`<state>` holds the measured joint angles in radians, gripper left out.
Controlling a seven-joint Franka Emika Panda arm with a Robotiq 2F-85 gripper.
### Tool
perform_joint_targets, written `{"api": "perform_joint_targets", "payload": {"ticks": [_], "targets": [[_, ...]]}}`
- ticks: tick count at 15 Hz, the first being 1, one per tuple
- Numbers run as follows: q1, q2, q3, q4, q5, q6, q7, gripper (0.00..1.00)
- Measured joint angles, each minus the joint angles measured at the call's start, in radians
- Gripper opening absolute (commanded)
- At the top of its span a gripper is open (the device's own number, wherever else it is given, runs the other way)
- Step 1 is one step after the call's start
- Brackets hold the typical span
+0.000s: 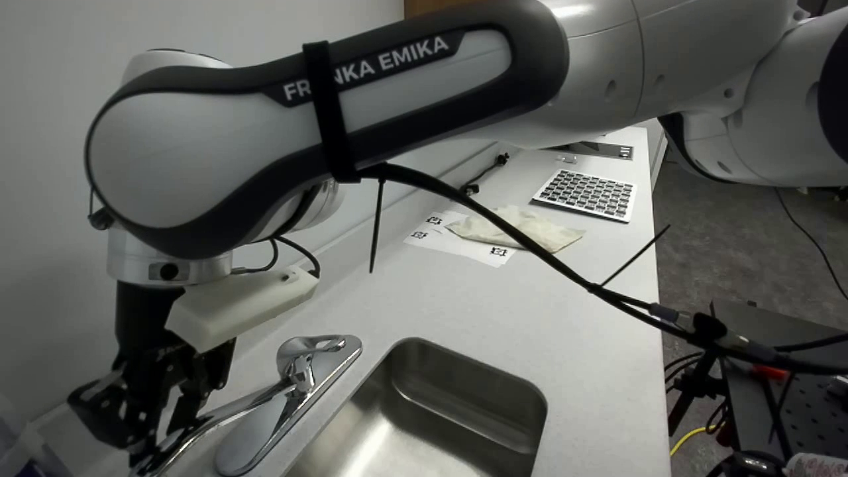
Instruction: Turn the tap nozzle from the left to the middle
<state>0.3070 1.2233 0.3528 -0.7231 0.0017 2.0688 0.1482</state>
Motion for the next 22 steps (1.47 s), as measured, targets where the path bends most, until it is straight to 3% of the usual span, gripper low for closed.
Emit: {"api": "perform_joint_targets", "payload": {"ticks": [1,19,20,22], "targets": [[-0.003,-0.004,0.000,-0.007,0.000,0.000,0.002,0.00],[-0.021,-0.136,0.064,-0.210,0.019,-0.047,0.128,0.01],[-0.024,-0.146,0.062,-0.224,0.019,-0.044,0.138,0.30],[-0.024,-0.165,0.055,-0.245,0.018,-0.043,0.144,0.38]]}}
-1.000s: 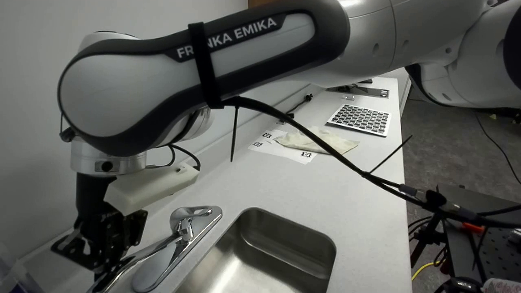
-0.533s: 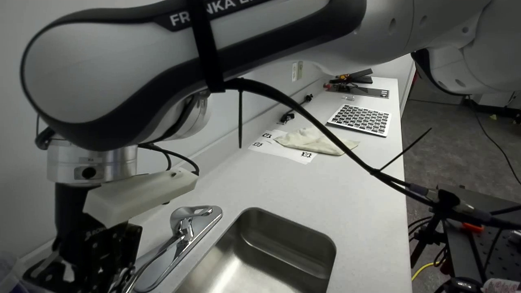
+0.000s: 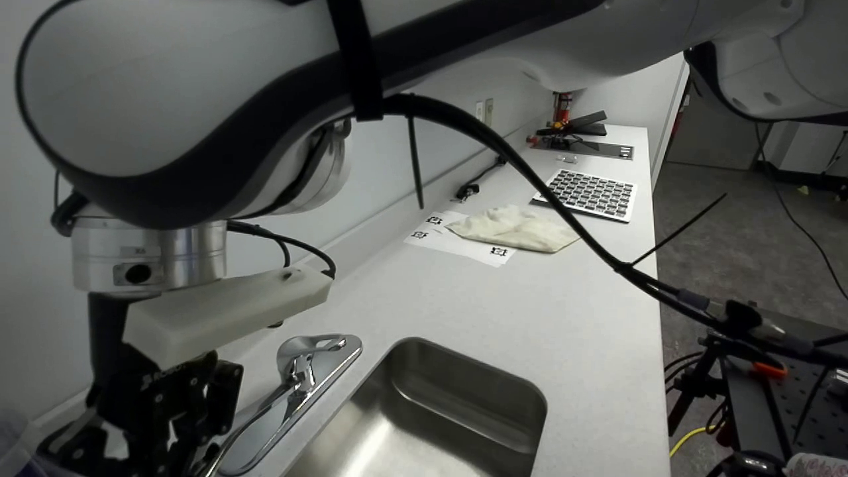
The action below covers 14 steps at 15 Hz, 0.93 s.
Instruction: Turn the tap nozzle from the left to the middle
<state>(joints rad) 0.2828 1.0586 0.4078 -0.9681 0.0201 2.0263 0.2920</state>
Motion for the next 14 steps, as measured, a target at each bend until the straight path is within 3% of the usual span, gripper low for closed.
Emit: {"api": "perform_joint_targets", "payload": {"ticks": [6,7,10,14], "targets": [[0.004,-0.031,0.005,-0.016,-0.002,0.004,0.000,0.83],[0.003,-0.035,0.000,-0.016,-0.008,0.004,-0.001,0.51],[-0.006,-0.039,-0.018,-0.016,-0.030,0.017,-0.010,0.38],[-0.006,-0.039,-0.036,-0.016,-0.066,0.063,-0.033,0.05]]}}
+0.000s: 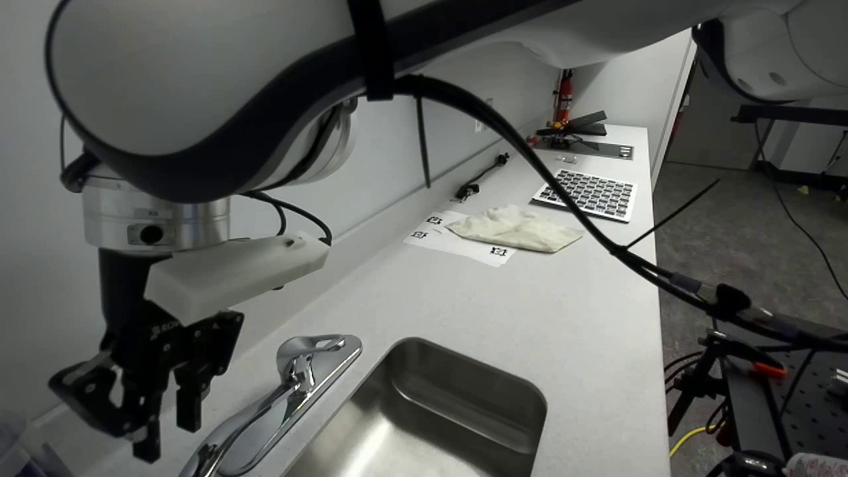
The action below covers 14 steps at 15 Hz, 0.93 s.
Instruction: Turn the tap nozzle from the left to the middle
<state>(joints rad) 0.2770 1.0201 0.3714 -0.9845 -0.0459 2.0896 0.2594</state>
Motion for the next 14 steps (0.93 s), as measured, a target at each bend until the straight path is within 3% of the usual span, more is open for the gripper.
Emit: {"api": "perform_joint_targets", "payload": {"ticks": [2,14], "targets": [[0.002,0.000,0.000,0.000,-0.012,0.023,-0.011,0.00],[0.013,0.040,0.002,-0.001,-0.013,0.053,-0.037,0.00]]}}
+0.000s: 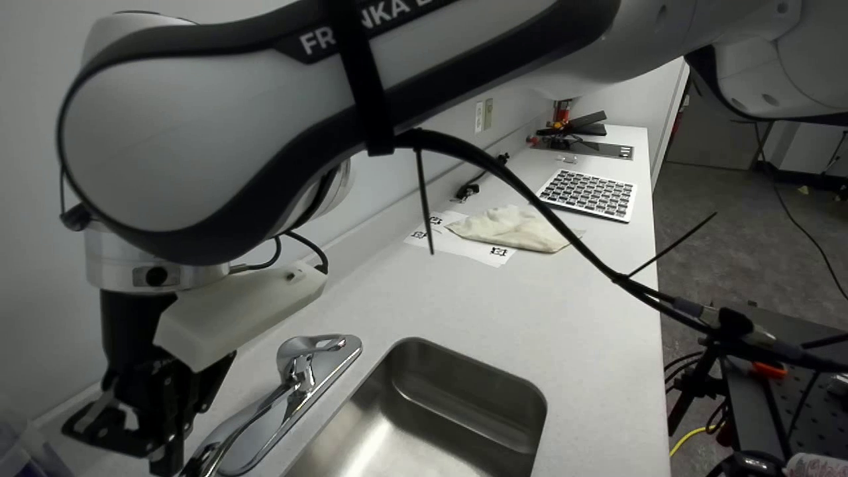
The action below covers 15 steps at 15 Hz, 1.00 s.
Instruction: Turn the tap nozzle from the left to the middle
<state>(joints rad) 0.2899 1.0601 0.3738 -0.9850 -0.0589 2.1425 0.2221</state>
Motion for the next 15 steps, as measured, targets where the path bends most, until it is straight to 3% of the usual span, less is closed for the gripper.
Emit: {"api": "perform_joint_targets", "payload": {"ticks": [8,15], "targets": [[-0.005,-0.019,0.005,-0.051,0.022,0.008,0.029,0.00],[-0.025,-0.082,0.005,-0.170,0.030,0.104,0.100,0.00]]}}
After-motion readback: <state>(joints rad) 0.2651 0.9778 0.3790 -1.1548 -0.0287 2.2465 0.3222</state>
